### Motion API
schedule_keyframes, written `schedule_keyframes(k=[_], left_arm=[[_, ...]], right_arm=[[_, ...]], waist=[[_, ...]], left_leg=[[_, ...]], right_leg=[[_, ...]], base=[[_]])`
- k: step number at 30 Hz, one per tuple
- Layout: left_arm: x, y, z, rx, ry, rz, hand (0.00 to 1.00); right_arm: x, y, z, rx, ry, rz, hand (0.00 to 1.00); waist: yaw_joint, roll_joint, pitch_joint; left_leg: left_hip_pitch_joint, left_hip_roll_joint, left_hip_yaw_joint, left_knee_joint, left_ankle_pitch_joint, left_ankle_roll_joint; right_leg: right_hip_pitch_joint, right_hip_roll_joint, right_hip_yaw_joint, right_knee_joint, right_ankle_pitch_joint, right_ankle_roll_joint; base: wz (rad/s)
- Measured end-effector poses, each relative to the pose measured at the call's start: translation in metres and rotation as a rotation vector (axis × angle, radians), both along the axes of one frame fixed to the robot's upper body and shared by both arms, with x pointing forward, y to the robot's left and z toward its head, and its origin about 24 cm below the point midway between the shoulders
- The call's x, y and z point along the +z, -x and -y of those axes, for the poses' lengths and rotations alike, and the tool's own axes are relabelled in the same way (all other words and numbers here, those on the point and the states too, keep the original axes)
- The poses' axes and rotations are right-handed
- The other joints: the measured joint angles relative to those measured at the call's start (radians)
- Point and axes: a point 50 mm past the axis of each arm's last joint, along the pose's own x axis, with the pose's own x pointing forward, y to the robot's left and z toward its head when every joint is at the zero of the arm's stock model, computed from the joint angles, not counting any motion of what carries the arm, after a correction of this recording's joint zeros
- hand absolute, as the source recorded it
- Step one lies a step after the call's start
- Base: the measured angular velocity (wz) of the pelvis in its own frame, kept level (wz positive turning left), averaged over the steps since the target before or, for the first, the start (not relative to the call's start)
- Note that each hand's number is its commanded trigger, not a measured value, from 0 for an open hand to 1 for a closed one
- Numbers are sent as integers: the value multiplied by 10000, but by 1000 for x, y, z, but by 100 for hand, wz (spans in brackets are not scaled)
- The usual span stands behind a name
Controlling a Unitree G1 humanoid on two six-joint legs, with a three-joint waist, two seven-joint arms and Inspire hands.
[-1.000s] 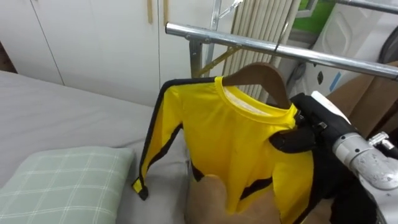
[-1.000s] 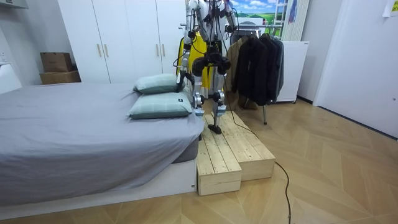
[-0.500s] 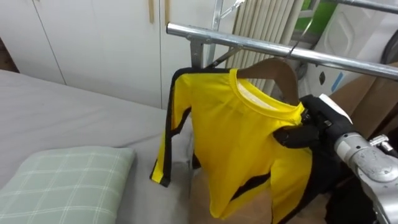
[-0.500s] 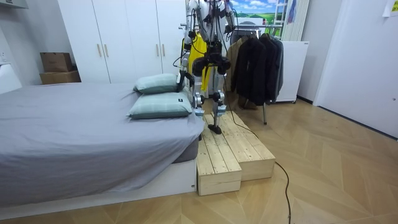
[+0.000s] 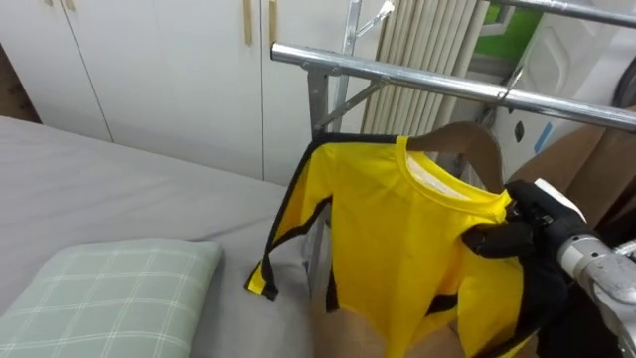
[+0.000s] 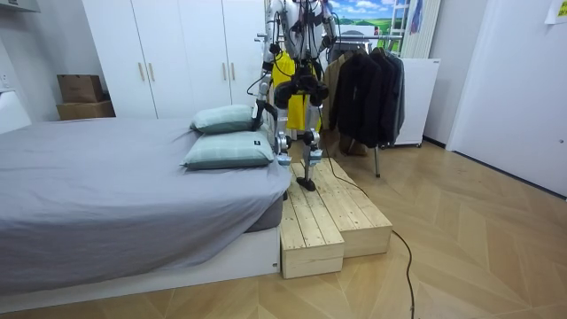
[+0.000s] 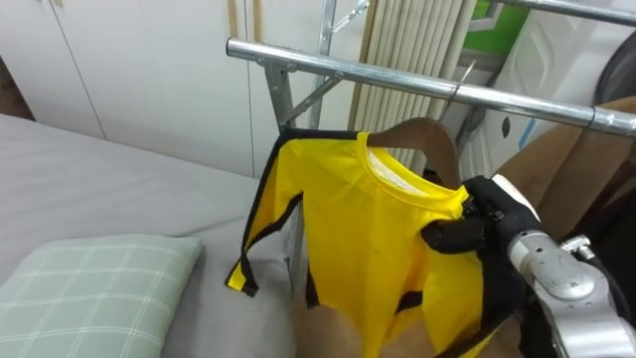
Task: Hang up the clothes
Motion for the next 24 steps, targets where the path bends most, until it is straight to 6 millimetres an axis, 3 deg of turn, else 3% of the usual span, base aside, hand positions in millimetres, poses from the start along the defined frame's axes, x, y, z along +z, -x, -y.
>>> schedule_keyframes(k=[13,24], left_arm=[[0,7,-1,232,94,-106,0],[0,9,-1,283,163,-129,0]], right_arm=[[-16,8,19,-729,-670,-788,100],[-24,12,22,-999,-1074,-1091,100]], waist=[[65,28,4],[311,47,-7]], left_leg=[[216,-1,38,-20,1,-2],[220,10,35,-17,1,-2]], right_leg=[[157,12,58,92,-104,-30],[166,25,20,98,-142,-76]], base=[[-1],[0]])
